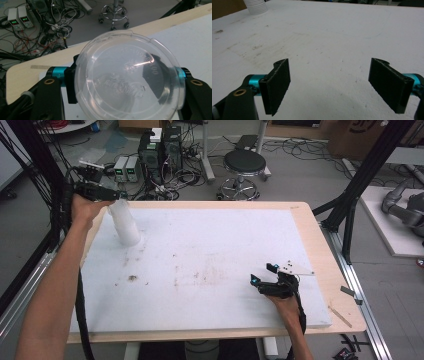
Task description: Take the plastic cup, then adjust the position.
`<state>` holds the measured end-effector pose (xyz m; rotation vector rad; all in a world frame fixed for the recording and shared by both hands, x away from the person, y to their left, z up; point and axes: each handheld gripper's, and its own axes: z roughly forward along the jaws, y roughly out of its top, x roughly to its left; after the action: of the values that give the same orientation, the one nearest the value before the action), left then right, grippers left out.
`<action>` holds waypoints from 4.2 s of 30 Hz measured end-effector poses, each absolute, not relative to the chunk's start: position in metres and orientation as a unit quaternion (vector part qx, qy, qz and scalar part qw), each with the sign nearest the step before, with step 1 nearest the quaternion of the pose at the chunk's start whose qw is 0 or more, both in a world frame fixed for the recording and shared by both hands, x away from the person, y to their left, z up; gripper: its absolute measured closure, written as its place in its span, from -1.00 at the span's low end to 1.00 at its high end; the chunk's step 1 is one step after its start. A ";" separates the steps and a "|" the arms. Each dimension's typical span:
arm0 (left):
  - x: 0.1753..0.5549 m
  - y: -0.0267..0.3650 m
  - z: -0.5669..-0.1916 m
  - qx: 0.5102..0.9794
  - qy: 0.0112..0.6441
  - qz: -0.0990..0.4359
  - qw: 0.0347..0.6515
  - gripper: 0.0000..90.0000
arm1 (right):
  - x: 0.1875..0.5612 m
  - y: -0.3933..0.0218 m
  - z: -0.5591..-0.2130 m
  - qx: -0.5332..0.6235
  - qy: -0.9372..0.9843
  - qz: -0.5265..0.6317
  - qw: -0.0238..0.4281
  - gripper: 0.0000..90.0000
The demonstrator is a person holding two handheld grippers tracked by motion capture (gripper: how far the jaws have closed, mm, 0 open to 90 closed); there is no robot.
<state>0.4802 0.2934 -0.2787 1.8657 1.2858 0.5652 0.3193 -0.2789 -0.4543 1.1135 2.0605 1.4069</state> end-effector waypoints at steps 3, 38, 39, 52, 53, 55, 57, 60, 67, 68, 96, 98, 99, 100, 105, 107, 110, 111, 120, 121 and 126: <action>0.475 0.293 -0.261 0.733 0.500 0.232 0.400 -0.18 | 0.319 -0.279 -0.454 0.399 0.738 0.504 0.203 -0.61; 0.350 0.235 -0.254 0.746 0.312 0.206 0.552 -0.17 | 0.321 -0.278 -0.454 0.402 0.742 0.498 0.200 -0.61; 0.347 0.232 -0.256 0.747 0.304 0.201 0.556 -0.17 | 0.321 -0.278 -0.454 0.400 0.743 0.498 0.202 -0.61; 0.328 0.188 -0.313 0.764 0.185 0.131 0.605 -0.17 | 0.320 -0.277 -0.454 0.392 0.747 0.498 0.203 -0.61; 0.326 0.184 -0.316 0.765 0.177 0.129 0.606 -0.17 | 0.320 -0.277 -0.454 0.392 0.747 0.498 0.203 -0.61; 0.321 0.177 -0.324 0.767 0.156 0.120 0.610 -0.17 | 0.319 -0.277 -0.454 0.390 0.747 0.499 0.201 -0.61; 0.318 0.173 -0.330 0.767 0.148 0.117 0.613 -0.17 | 0.320 -0.276 -0.454 0.387 0.749 0.499 0.201 -0.61; 0.317 0.168 -0.339 0.768 0.143 0.107 0.615 -0.17 | 0.319 -0.276 -0.454 0.387 0.749 0.498 0.202 -0.61; 0.318 0.157 -0.353 0.768 0.124 0.092 0.622 -0.17 | 0.319 -0.276 -0.454 0.384 0.750 0.499 0.203 -0.61; 0.318 0.156 -0.354 0.770 0.122 0.090 0.620 -0.17 | 0.319 -0.276 -0.454 0.384 0.750 0.499 0.202 -0.61; 0.311 0.155 -0.358 0.759 0.093 0.057 0.642 -0.17 | 0.315 -0.268 -0.415 0.320 0.759 0.540 0.170 -0.61; 0.311 0.154 -0.357 0.758 0.090 0.056 0.643 -0.17 | 0.314 -0.262 -0.409 0.305 0.764 0.544 0.167 -0.61; 0.311 0.153 -0.357 0.757 0.090 0.054 0.645 -0.17 | 0.313 -0.259 -0.405 0.295 0.767 0.546 0.163 -0.61; 0.311 0.153 -0.357 0.756 0.088 0.052 0.647 -0.17 | 0.311 -0.254 -0.399 0.283 0.771 0.548 0.156 -0.61; 0.308 0.148 -0.356 0.755 0.082 0.047 0.649 -0.16 | 0.308 -0.245 -0.388 0.254 0.779 0.555 0.146 -0.61; 0.308 0.147 -0.357 0.753 0.080 0.043 0.651 -0.16 | 0.308 -0.241 -0.383 0.241 0.784 0.555 0.139 -0.61; 0.306 0.144 -0.356 0.750 0.076 0.036 0.656 -0.16 | 0.307 -0.234 -0.375 0.222 0.791 0.557 0.120 -0.61; 0.306 0.144 -0.356 0.750 0.074 0.035 0.657 -0.16 | 0.307 -0.232 -0.372 0.214 0.793 0.558 0.115 -0.61; 0.303 0.136 -0.354 0.745 0.062 0.025 0.663 -0.16 | 0.306 -0.205 -0.358 0.160 0.808 0.560 0.092 -0.61; 0.303 0.135 -0.354 0.745 0.062 0.025 0.663 -0.16 | 0.306 -0.201 -0.357 0.154 0.810 0.559 0.092 -0.61; 0.302 0.131 -0.356 0.747 0.058 0.019 0.662 -0.16 | 0.304 -0.185 -0.352 0.127 0.816 0.560 0.075 -0.61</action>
<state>0.3022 0.1313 -0.3556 1.6885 0.1314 0.0435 0.3040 -0.1853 -0.3518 0.3812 2.4460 1.6784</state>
